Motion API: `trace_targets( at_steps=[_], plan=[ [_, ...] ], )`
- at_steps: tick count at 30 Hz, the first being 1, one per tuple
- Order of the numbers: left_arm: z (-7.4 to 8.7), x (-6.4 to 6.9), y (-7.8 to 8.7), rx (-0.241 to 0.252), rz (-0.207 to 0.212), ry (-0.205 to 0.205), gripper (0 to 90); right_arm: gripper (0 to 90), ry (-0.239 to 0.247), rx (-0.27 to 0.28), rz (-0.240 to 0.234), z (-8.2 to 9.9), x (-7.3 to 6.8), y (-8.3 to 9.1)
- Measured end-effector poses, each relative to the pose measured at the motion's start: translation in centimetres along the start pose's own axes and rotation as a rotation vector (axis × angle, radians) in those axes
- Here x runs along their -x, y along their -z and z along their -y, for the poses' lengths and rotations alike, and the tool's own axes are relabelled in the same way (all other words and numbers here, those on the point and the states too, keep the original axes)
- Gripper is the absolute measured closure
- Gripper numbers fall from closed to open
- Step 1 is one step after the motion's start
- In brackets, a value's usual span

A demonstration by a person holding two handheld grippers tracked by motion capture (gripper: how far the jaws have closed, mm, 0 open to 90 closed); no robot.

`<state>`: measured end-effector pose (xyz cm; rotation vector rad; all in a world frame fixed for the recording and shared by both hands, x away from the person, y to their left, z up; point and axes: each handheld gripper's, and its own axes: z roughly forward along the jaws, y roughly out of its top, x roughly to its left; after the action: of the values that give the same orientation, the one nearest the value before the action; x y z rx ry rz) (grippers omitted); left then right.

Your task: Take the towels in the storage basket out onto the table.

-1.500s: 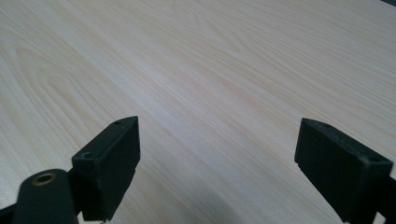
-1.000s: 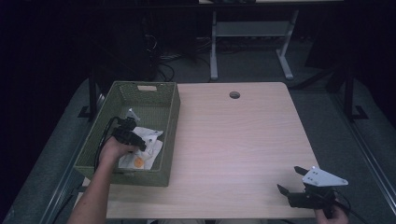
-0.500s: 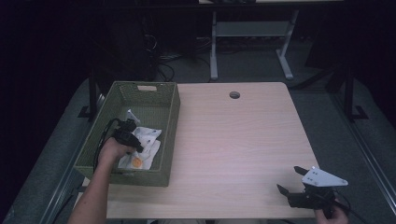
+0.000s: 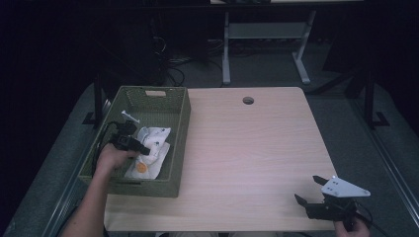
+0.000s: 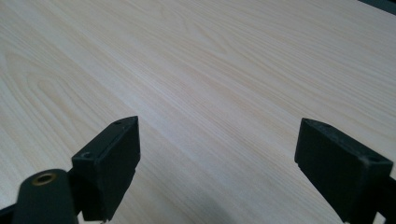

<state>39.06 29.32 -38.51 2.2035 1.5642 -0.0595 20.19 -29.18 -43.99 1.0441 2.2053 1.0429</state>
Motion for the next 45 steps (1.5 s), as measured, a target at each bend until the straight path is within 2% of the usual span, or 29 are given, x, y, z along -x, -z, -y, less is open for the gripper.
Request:
trace_targets(
  at_steps=[3, 7, 13, 16, 23, 30, 36, 45],
  plan=[
    [0.2, -0.1, 0.8, 0.034, 0.018, -0.004, 75.7, 13.9, 0.005, 0.001, 0.000, -0.1, 0.0, -0.1],
    [0.7, -0.4, 1.8, 0.088, 0.057, 0.020, 75.7, 13.9, 0.006, 0.000, 0.000, -0.3, -0.2, -0.2],
    [1.2, -1.0, 2.9, 0.141, 0.068, 0.041, 75.7, 13.9, 0.013, -0.002, -0.007, -0.4, -0.3, -0.3],
    [1.2, -1.1, 3.3, 0.189, 0.105, 0.047, 75.7, 13.9, 0.006, 0.002, -0.009, -0.3, -0.2, -0.3],
    [1.0, -0.8, 4.0, 0.229, 0.147, 0.040, 75.6, 13.9, 0.006, 0.009, -0.011, -0.3, -0.3, -0.2],
    [1.0, -0.7, 5.2, 0.294, 0.196, 0.059, 75.6, 13.9, 0.006, 0.008, -0.011, -0.3, -0.4, -0.2],
    [1.0, -0.6, 5.8, 0.315, 0.194, 0.049, 75.6, 13.9, 0.001, 0.008, -0.006, -0.3, -0.3, -0.3],
    [0.5, 0.5, 6.8, 0.353, 0.225, 0.034, 75.5, 13.9, 0.000, 0.012, -0.008, -0.4, -0.5, -0.2]
  ],
)
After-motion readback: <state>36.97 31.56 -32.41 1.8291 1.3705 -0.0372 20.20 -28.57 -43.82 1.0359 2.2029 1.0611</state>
